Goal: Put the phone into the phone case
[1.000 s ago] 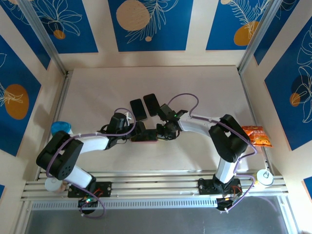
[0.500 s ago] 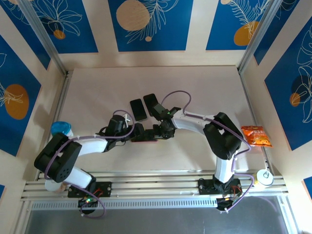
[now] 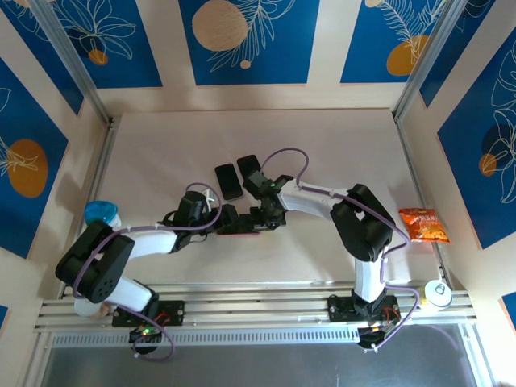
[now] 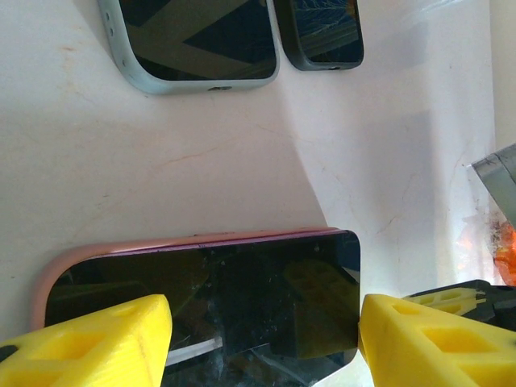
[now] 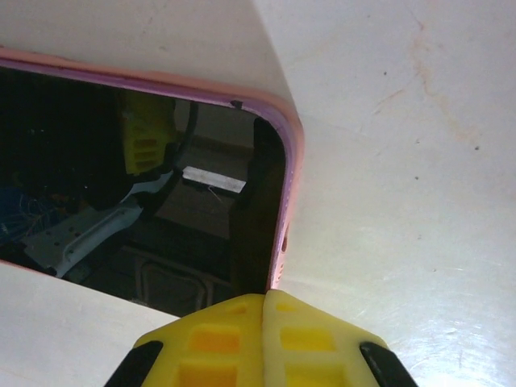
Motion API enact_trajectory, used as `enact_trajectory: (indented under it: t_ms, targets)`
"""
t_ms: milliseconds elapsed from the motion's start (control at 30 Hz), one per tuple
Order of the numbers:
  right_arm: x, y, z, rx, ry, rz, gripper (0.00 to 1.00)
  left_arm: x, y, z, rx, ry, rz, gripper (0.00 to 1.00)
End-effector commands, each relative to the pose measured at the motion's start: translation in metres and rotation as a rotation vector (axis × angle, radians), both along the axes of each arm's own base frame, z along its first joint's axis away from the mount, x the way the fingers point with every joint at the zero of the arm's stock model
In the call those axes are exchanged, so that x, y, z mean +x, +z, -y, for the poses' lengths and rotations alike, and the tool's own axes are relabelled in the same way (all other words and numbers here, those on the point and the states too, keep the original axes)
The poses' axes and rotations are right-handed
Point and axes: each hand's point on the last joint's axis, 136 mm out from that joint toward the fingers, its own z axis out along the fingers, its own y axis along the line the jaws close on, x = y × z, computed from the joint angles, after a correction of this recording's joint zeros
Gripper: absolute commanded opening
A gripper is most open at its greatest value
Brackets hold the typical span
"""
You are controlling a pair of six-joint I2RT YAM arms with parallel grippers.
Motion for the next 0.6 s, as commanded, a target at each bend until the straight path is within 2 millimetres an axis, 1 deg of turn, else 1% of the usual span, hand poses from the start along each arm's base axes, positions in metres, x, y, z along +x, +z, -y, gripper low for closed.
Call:
enact_trajectory:
  t_ms: [0,133,167,233,333,433,500,567]
  targets:
    - [-0.097,-0.128,0.027,-0.162,0.13,-0.356,0.0,-0.028,-0.048,-0.031,0.128,0.057,-0.171,0.65]
    - [-0.109,-0.14,0.034,-0.186,0.165,-0.38,0.0,-0.026,-0.05,-0.038,0.14,0.081,-0.183,0.65]
    - [-0.109,-0.139,0.037,-0.192,0.167,-0.369,0.0,-0.025,-0.05,-0.04,0.143,0.086,-0.186,0.65]
    - [-0.101,-0.13,0.037,-0.188,0.17,-0.327,0.0,-0.024,-0.049,-0.042,0.152,0.091,-0.185,0.65]
    - [-0.082,-0.103,0.033,-0.155,0.161,-0.238,0.0,-0.022,-0.046,-0.042,0.168,0.086,-0.183,0.65]
    - [-0.056,-0.062,0.022,-0.069,0.129,-0.131,0.0,-0.02,-0.041,-0.043,0.189,0.077,-0.175,0.65]
    - [-0.037,-0.029,0.015,-0.019,0.115,-0.044,0.0,-0.018,-0.037,-0.044,0.206,0.073,-0.168,0.65]
    - [-0.025,-0.002,0.006,0.035,0.115,0.017,0.0,-0.018,-0.036,-0.046,0.223,0.073,-0.167,0.65]
